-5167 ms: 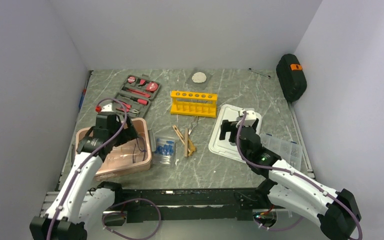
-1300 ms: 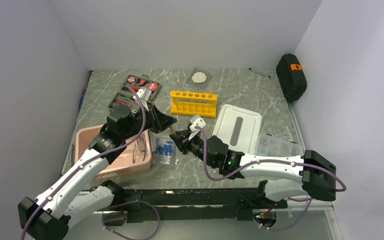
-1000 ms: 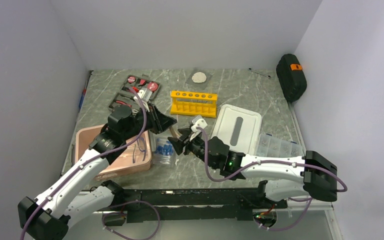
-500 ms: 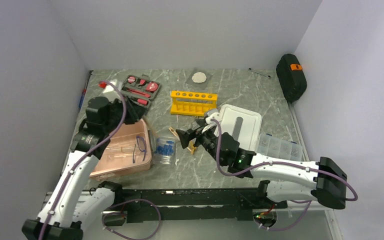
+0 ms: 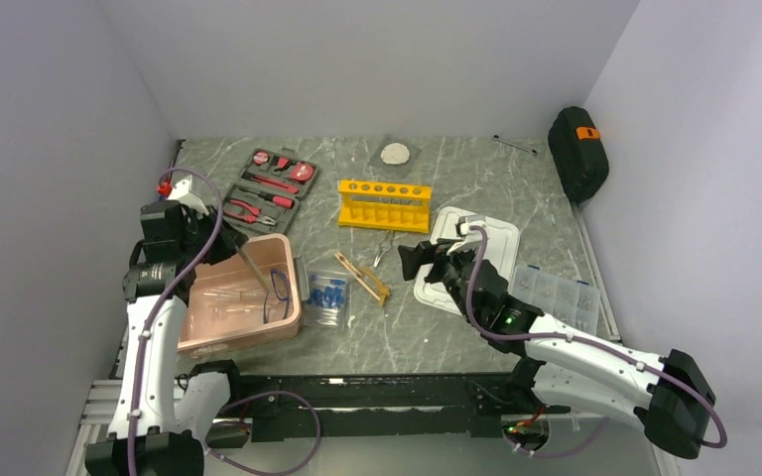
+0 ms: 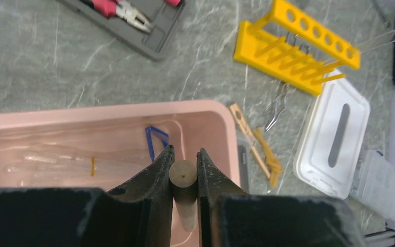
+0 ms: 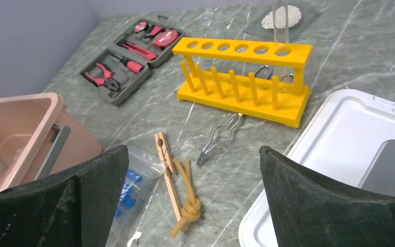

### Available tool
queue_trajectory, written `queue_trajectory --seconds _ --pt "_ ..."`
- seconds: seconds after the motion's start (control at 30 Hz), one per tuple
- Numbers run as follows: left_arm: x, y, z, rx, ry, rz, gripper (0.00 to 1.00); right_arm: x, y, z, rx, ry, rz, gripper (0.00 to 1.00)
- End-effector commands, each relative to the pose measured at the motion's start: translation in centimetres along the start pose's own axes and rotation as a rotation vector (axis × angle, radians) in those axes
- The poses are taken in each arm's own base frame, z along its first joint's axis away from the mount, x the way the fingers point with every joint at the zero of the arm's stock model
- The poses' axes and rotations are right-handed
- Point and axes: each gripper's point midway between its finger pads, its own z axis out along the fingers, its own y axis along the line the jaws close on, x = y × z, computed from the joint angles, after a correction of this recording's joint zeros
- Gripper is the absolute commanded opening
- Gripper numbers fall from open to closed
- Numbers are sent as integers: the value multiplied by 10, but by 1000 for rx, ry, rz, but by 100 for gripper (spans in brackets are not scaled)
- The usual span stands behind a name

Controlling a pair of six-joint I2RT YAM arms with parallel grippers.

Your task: Organize the chemistry lab equipment

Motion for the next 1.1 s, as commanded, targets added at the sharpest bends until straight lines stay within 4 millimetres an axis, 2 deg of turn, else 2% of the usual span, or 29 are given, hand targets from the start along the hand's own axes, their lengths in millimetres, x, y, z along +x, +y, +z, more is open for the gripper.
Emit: queue_trajectory --seconds 0.0,0.17,0.3,0.53,0.77,1.07 --pt "24 10 10 -24 80 36 0 -9 -12 -4 47 -32 33 100" --pt "53 15 25 -60 179 72 0 -8 -16 -6 56 -37 44 100" --pt "73 11 37 -46 246 91 0 -7 -23 -7 89 -42 59 100" --pt "90 11 54 -58 332 123 0 -8 -29 -11 111 -62 76 100" --pt "102 14 62 -75 374 135 18 -8 -35 -15 126 -72 83 100" --pt "110 15 66 -73 405 126 35 -6 -37 -16 134 -69 76 100"
